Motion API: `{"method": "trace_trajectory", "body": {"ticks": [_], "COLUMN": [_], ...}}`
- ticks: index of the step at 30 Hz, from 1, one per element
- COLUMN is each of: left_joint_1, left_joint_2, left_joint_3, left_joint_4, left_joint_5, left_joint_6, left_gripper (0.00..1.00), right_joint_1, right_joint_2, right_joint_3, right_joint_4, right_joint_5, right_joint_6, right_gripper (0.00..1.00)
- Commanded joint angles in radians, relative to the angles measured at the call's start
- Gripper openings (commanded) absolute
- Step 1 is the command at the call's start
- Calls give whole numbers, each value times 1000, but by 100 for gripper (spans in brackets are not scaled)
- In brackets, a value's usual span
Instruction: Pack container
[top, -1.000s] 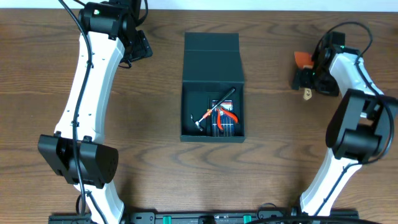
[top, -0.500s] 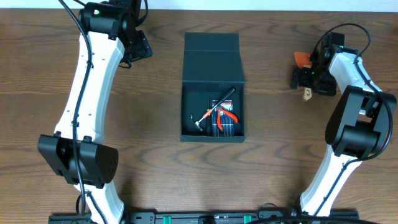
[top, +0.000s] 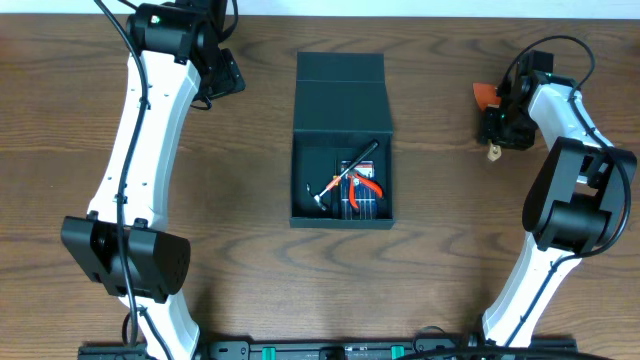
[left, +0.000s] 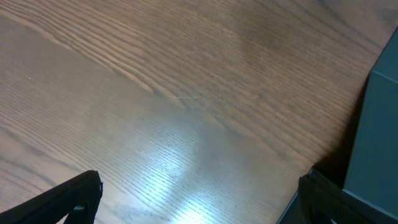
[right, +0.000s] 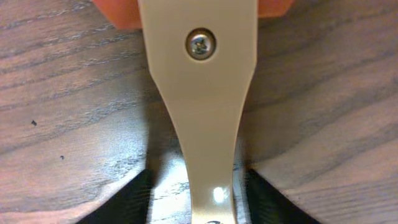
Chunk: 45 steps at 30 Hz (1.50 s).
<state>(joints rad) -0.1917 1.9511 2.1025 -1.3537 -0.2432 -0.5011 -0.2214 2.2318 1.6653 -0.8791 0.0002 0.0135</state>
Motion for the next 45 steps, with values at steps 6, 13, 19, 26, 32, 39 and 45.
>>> {"method": "trace_trajectory", "body": {"ticks": [6, 13, 19, 26, 32, 39, 45], "left_joint_1": [2, 2, 2, 2, 2, 2, 2], "left_joint_2": [-8, -8, -8, -8, -8, -8, -8], "left_joint_3": [9, 9, 9, 9, 9, 9, 9], "left_joint_4": [-3, -3, -3, -3, -3, -3, -3], "left_joint_5": [-12, -12, -12, -12, -12, -12, -12], "left_joint_6": [-13, -13, -13, -13, -13, -13, -13], "left_gripper": [99, 99, 99, 99, 99, 99, 99], "right_joint_1": [9, 10, 13, 16, 30, 72, 82], "right_joint_2": [61, 56, 38, -5, -41, -112, -124], "right_joint_3": [-16, -4, 92, 270, 430, 488, 484], "right_joint_4": [-15, -45, -110, -212, -312, -367, -423], "right_joint_5": [30, 33, 37, 37, 37, 33, 33], "right_joint_6": [-3, -8, -11, -12, -49, -68, -68], "right_gripper": [16, 1, 1, 1, 1, 1, 1]}}
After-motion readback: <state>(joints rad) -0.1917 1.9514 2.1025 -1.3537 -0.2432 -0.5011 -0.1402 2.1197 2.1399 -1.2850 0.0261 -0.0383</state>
